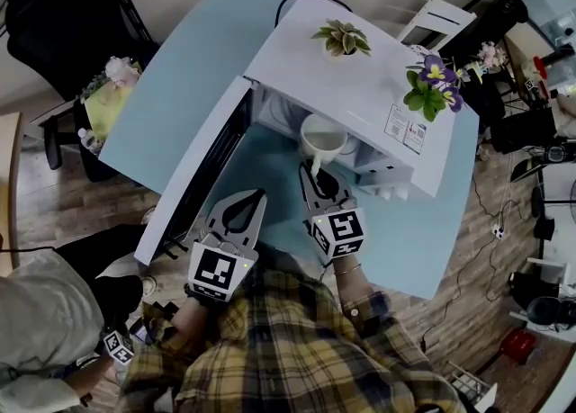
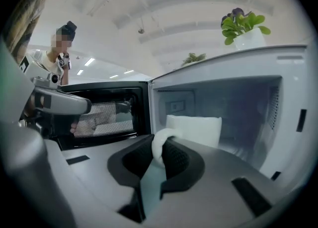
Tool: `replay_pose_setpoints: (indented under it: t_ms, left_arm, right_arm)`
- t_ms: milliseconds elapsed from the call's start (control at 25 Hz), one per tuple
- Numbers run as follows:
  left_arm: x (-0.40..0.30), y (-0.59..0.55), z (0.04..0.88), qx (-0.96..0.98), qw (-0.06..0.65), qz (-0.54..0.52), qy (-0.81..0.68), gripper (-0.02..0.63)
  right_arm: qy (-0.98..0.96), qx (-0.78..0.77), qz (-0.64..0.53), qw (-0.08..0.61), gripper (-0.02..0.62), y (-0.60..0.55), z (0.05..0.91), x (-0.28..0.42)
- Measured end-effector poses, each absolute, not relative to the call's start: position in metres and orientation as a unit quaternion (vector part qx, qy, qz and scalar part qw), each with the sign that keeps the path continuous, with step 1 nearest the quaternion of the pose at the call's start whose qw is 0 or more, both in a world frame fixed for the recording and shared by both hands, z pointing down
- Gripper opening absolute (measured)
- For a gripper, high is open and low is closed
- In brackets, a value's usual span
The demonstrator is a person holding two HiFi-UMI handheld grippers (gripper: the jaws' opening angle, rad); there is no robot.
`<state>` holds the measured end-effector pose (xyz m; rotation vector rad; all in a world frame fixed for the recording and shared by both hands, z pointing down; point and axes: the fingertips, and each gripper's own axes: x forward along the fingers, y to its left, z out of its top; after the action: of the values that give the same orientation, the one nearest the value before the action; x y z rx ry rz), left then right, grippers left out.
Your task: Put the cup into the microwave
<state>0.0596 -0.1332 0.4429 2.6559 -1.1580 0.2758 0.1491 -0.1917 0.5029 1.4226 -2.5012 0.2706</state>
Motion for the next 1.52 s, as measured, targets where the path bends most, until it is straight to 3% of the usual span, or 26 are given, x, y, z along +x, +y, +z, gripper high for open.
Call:
replay_pose_setpoints:
  t_ms: [1520]
  left_arm:
    - [0.057, -0.144, 0.448, 0.911, 0.127, 0.09, -0.381, -0.011]
  right_arm:
    - [-0.817, 0.55, 0.089, 0.15, 0.049, -0.239, 0.534, 0.165]
